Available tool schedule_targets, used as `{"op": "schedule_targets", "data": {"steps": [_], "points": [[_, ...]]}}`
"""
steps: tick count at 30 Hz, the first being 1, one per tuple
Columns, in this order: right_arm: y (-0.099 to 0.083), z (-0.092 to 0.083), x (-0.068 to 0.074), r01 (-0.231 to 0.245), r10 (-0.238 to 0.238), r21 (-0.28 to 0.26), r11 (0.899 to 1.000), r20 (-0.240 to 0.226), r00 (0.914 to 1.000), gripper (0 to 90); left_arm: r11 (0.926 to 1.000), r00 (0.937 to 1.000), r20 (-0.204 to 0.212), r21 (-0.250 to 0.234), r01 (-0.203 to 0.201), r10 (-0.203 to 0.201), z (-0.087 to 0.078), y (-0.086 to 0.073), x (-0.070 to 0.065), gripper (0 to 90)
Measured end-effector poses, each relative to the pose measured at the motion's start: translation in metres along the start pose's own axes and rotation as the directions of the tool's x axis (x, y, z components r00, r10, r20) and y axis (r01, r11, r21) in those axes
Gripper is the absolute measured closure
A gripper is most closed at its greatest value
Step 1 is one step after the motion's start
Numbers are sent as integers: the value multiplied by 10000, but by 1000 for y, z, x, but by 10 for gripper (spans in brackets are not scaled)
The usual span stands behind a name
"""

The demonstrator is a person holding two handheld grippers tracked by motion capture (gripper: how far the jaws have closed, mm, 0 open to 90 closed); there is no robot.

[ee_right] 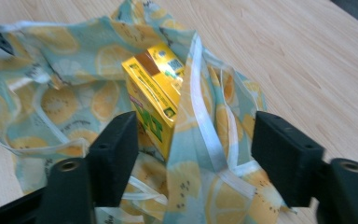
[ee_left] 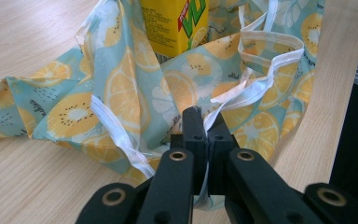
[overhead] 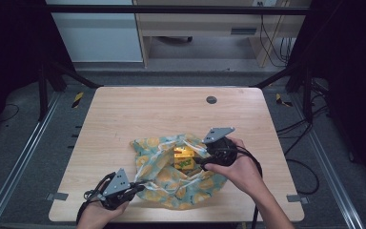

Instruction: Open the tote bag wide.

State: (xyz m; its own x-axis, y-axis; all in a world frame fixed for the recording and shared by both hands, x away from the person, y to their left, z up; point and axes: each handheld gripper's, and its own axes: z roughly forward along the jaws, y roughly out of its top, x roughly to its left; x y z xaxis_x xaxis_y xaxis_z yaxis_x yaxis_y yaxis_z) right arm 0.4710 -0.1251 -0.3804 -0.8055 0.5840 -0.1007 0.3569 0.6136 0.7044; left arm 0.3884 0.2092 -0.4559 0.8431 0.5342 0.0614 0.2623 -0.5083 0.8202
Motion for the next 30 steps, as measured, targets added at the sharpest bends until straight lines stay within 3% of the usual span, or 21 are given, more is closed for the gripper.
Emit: {"op": "schedule_targets", "data": {"steps": [5,6,7,11,21,24,30], "points": [[-1,3,-5,89,-94,183,9998,272,9996,610,10000,10000,2,40,-12,12,1,0,0,896],[-1,3,-5,89,-94,183,9998,272,9996,610,10000,10000,14,53,-21,21,1,0,0,896],[0,3,-8,-4,-2,159,9999,368,9993,697,10000,10000,19,42,-20,20,1,1,-1,896],[1,3,-14,-171,166,117,9998,437,9989,802,10000,10000,5,19,-4,4,1,1,-1,896],[-1,9,-41,-1112,1135,-395,9930,622,9916,886,9997,9995,-236,58,-225,226,7,16,5,896],[-3,18,-50,-1391,1414,-378,9896,651,9878,892,9982,9985,-248,385,-469,478,17,23,9,897],[-9,33,-65,-1683,1689,-143,9856,895,9815,897,9980,9984,-348,459,-431,448,23,26,17,896]]}}
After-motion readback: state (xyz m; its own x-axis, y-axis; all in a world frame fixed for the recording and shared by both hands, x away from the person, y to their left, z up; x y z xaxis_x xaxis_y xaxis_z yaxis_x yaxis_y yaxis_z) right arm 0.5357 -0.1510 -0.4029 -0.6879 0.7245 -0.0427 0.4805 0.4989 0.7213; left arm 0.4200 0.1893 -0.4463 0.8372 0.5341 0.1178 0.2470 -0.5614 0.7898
